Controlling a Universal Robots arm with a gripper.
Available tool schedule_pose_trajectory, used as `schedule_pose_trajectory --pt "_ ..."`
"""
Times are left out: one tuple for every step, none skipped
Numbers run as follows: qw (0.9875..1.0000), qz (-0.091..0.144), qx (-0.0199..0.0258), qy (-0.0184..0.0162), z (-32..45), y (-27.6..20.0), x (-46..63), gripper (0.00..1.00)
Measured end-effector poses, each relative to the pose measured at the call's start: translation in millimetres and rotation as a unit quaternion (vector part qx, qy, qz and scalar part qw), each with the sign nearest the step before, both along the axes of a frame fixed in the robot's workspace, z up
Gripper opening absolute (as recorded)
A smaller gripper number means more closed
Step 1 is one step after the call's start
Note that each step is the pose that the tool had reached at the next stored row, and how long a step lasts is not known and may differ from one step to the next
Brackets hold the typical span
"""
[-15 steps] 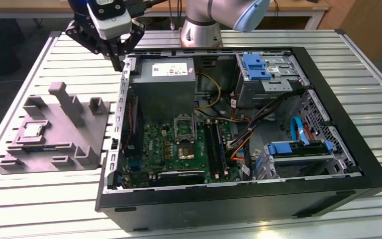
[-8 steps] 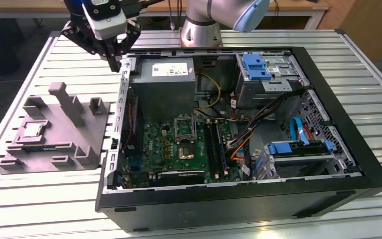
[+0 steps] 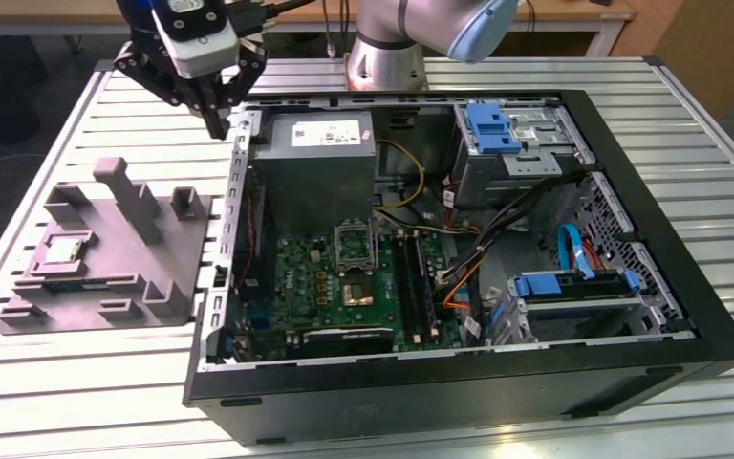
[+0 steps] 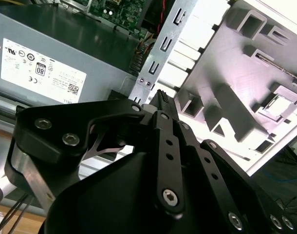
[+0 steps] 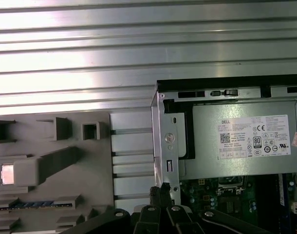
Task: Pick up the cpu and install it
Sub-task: 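Reach for the cpu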
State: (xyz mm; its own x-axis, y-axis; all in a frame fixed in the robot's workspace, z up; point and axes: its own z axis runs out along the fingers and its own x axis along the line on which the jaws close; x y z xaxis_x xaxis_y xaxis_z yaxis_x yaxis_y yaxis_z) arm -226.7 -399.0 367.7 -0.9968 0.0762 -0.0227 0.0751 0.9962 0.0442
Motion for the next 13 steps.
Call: schedule_pose_trajectory --pt "1.0000 0.000 0.0000 0.0000 -0.1 0.0 -0.3 0.11" --pt "1.0000 0.000 0.0000 0.0000 -0.3 0.0 -0.6 0.11" --pt "1.0000 0.000 0.0000 0.0000 -0.4 0.0 -0.9 0.11" --pt "1.0000 0.000 0.0000 0.0000 -0.5 0.0 -1.2 0.11" --pt "1.0000 0.000 0.0000 0.0000 -0.6 0.0 -1.5 0.11" --pt "1.0000 0.000 0.0000 0.0000 -0.7 0.0 -1.8 0.11" --pt "1.0000 0.000 0.0000 0.0000 -0.8 0.0 -2.0 0.11" --pt "1.0000 0.000 0.0000 0.0000 -0.9 0.0 -2.2 0.11" --pt "1.0000 0.000 0.0000 0.0000 -1.0 0.0 -2.4 0.11" --pt "1.0000 0.000 0.0000 0.0000 -1.1 0.0 -2.6 0.11" --pt "1.0000 0.000 0.0000 0.0000 -1.2 0.0 -2.7 0.11" --pt "1.0000 0.000 0.0000 0.0000 -1.3 0.0 -2.9 0.11" --pt "1.0000 0.000 0.0000 0.0000 -1.4 0.0 -3.2 0.11"
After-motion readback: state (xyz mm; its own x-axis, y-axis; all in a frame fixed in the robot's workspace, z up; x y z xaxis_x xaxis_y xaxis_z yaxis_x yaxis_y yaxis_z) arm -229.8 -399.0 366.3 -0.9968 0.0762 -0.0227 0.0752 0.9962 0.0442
